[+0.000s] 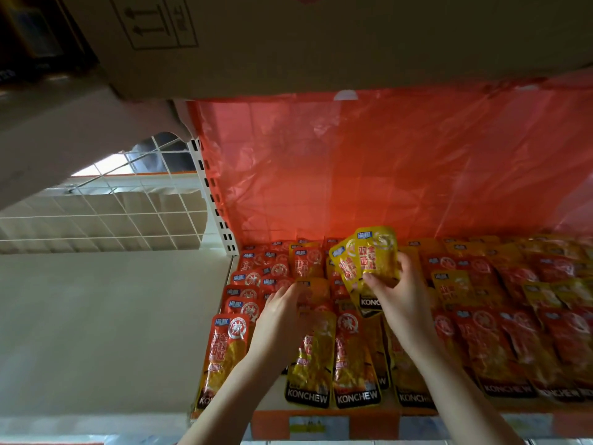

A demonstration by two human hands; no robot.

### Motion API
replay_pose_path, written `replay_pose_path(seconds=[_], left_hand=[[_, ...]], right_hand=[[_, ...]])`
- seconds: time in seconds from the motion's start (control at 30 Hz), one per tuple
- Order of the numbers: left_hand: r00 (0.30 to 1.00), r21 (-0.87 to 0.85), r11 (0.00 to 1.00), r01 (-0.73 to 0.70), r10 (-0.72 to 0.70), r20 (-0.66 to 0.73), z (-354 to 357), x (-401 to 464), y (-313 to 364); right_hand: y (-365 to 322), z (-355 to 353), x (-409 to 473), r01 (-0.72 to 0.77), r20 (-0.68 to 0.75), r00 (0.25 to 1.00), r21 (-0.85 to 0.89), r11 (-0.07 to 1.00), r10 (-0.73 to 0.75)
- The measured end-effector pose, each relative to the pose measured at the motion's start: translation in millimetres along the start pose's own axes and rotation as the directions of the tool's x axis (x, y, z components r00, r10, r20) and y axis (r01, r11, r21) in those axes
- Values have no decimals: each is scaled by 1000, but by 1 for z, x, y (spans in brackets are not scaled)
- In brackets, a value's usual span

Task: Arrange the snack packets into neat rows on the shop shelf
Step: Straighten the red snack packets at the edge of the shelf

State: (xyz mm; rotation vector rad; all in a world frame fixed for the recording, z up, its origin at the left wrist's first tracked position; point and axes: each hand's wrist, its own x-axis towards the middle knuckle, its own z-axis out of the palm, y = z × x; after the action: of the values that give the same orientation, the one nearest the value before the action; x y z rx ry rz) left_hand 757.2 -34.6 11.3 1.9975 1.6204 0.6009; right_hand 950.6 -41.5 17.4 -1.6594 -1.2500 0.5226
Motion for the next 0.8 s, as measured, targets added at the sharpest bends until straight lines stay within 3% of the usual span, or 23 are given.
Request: replay_pose_path(seconds=[0.13,0.4,0.5,0.6,0.7,0.8], left_hand=[[999,175,984,-37,36,13,8,-12,-3],[998,123,991,-45,49,-30,8,-15,-2],[999,-64,998,2,-5,-38,1,-10,-2],[998,-343,939,28,-43,-38,-12,-5,-2],[990,-538,842,26,-98,-106,-29,-4,2],[975,-707,707,10,-164,-151,-40,0,10]], right_hand=[[12,-16,0,2,-78,997,-123,992,-12],[39,-35,0,-29,-141,990,-352,936,-22],[45,-37,-2,-98,-143,989,-456,885,35],[37,-40,-11,-198,-210,973,-520,831,100],[20,-40,-17,-18,-233,967,-457,889,-100],[-8,-36,-26,220,70,975,-196,956,-210]])
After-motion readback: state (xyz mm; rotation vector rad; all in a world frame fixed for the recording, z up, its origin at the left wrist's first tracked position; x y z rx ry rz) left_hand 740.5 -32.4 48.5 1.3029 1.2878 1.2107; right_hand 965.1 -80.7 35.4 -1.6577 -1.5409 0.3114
